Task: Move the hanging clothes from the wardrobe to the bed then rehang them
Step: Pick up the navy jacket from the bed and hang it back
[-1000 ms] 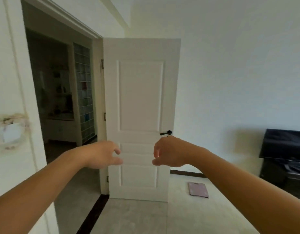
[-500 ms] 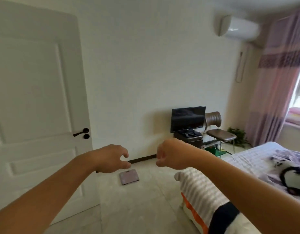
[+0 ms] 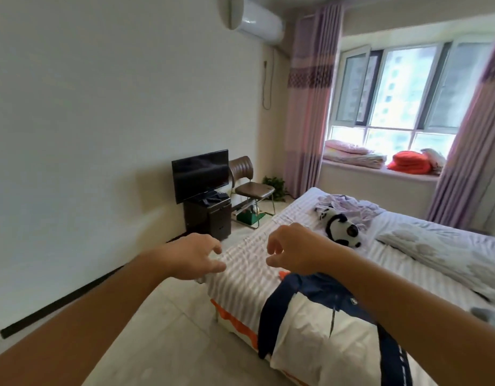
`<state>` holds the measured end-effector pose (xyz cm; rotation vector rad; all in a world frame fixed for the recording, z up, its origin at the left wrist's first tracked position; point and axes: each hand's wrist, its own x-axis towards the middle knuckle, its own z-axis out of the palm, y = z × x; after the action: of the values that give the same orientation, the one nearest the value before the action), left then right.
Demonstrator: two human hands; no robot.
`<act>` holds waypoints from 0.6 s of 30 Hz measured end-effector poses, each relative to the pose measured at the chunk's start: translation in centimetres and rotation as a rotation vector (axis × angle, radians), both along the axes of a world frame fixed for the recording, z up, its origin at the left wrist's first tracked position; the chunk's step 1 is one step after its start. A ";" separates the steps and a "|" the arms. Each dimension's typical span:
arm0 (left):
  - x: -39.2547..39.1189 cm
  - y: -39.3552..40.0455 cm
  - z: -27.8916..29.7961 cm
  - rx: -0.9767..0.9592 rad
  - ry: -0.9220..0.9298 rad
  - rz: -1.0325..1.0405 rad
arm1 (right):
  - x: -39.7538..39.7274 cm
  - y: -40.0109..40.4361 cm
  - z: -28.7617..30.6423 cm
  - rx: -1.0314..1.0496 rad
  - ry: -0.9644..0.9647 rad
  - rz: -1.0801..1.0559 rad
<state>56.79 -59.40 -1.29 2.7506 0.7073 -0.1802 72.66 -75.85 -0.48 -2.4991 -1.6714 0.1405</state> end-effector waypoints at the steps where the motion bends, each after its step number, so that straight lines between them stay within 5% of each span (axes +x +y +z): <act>1: 1.7 0.0 -0.4 -0.008 0.001 -0.022 | 1.3 -0.6 -0.3 -0.003 -0.001 -0.027; 18: 34.0 -5.0 -5.7 -0.082 0.029 -0.189 | 30.3 -9.6 -5.0 -0.009 0.068 -0.277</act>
<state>90.75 -64.38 -7.03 2.7390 0.4354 -0.2841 102.94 -85.41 -5.44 -2.6670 -1.2856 0.2013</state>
